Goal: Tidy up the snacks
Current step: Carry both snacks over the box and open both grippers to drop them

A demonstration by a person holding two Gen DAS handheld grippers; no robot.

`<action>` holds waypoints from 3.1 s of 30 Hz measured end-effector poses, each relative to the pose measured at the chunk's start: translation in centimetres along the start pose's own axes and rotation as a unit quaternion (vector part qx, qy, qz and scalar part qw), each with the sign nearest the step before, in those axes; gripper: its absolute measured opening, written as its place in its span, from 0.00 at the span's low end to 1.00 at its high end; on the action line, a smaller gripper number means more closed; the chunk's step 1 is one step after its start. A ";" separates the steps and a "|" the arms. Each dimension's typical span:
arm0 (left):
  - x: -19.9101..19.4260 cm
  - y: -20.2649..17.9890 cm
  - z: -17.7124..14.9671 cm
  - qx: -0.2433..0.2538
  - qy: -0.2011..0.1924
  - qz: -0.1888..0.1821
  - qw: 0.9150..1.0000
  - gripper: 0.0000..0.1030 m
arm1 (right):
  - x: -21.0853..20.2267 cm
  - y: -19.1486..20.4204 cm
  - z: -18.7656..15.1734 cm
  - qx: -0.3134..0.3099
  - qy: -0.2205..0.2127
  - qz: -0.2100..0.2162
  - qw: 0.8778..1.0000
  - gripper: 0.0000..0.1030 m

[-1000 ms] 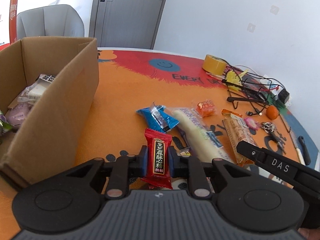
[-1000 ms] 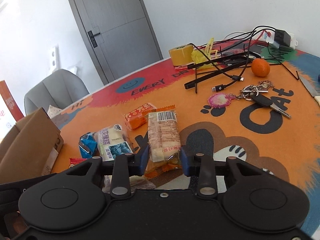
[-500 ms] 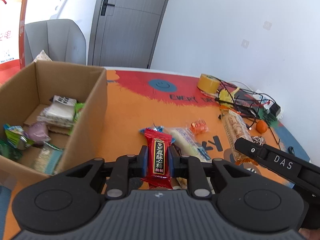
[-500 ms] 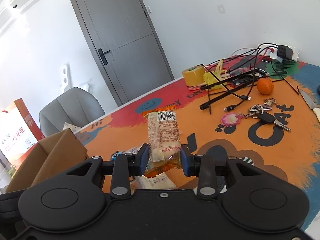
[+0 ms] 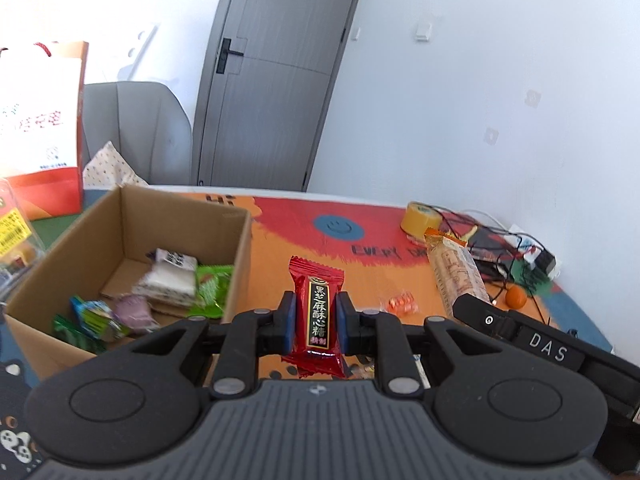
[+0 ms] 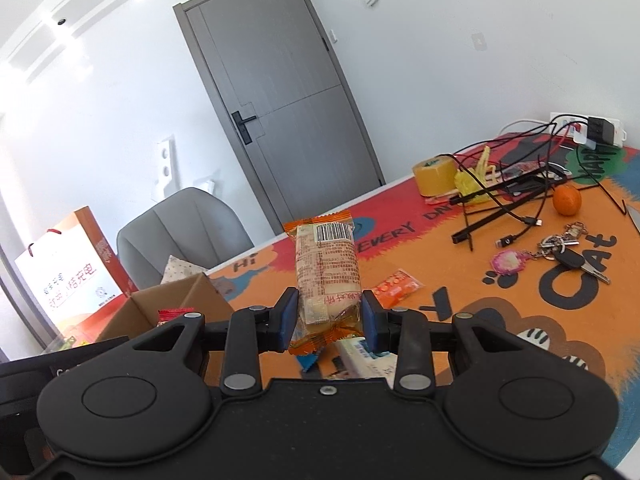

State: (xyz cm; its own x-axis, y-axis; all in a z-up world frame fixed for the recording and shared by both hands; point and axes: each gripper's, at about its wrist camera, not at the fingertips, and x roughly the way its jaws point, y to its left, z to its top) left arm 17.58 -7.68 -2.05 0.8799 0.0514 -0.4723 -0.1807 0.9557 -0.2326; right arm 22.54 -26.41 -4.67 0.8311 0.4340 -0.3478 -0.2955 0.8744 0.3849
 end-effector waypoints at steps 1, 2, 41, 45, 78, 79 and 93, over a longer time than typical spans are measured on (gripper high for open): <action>-0.4 0.2 0.3 0.000 -0.005 0.001 1.000 0.19 | -0.2 0.4 0.1 -0.001 -0.003 0.004 1.000 0.33; -0.7 0.5 0.4 -0.001 -0.010 0.001 1.000 0.19 | -0.4 0.7 0.2 -0.004 -0.005 0.007 1.000 0.33; -0.8 14.5 2.7 -0.097 -0.022 0.056 0.993 0.19 | 5.1 14.1 -1.8 -0.092 0.032 0.071 0.993 0.33; 0.5 14.8 3.1 -0.099 -0.014 0.052 0.994 0.19 | 6.2 14.4 -1.9 -0.092 0.041 0.069 0.992 0.33; 0.7 14.9 4.0 -0.089 -0.011 0.096 0.991 0.78 | 7.6 14.3 -2.4 -0.068 0.064 0.065 0.994 0.56; 0.6 14.8 3.9 -0.087 -0.011 0.097 0.991 0.79 | 7.5 14.0 -2.3 -0.065 0.063 0.061 0.994 0.57; -0.4 12.2 2.7 -0.077 -0.010 0.096 0.992 0.90 | 4.7 10.2 -1.9 -0.039 0.060 0.018 0.997 0.83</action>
State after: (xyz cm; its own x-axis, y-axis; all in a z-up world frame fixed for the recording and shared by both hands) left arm 16.23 4.72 -2.38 0.8308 0.2349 -0.5045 -0.4093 0.8721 -0.2680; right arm 22.50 -15.03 -4.01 0.7577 0.4846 -0.4371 -0.3640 0.8697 0.3334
